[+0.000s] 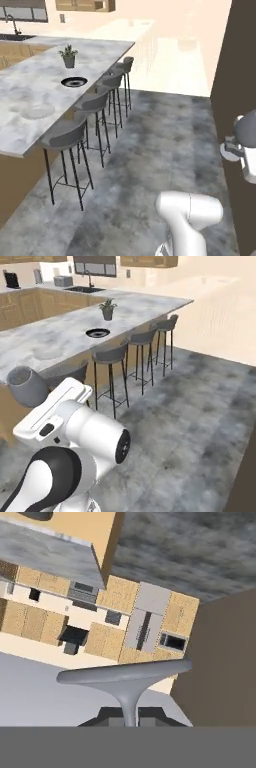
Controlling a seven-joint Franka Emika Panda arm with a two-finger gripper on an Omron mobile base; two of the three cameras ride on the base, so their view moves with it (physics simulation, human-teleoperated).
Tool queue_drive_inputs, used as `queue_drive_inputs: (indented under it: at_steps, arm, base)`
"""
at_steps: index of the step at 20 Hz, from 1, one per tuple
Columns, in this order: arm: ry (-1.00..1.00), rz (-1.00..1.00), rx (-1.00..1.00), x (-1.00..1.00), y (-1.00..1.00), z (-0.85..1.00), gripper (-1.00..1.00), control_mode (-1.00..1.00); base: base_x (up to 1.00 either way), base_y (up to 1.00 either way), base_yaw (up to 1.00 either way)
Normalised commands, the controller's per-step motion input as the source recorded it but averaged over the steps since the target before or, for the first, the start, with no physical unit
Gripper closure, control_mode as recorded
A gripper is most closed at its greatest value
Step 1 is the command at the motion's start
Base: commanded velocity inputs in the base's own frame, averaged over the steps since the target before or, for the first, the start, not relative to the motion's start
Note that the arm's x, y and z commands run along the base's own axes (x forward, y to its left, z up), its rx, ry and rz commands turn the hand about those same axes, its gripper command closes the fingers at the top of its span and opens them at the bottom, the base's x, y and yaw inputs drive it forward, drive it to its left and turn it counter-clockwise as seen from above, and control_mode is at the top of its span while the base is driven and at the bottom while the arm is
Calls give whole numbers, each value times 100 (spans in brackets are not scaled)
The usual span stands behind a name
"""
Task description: Retrieve the wine glasses from the counter and place one next to each plate.
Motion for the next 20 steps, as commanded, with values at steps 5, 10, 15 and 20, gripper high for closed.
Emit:
queue_drive_inputs:
  at_steps: [5,10,15,20]
  arm:
    - [0,0,0,0,0,0,100,100]
    - [0,0,0,0,0,0,100,100]
    - [0,0,0,0,0,0,100,100]
    - [0,0,0,0,0,0,100,100]
  base:
    - [60,-48,77]
    - [48,-56,75]
    - [48,-87,59]
    - [29,-100,50]
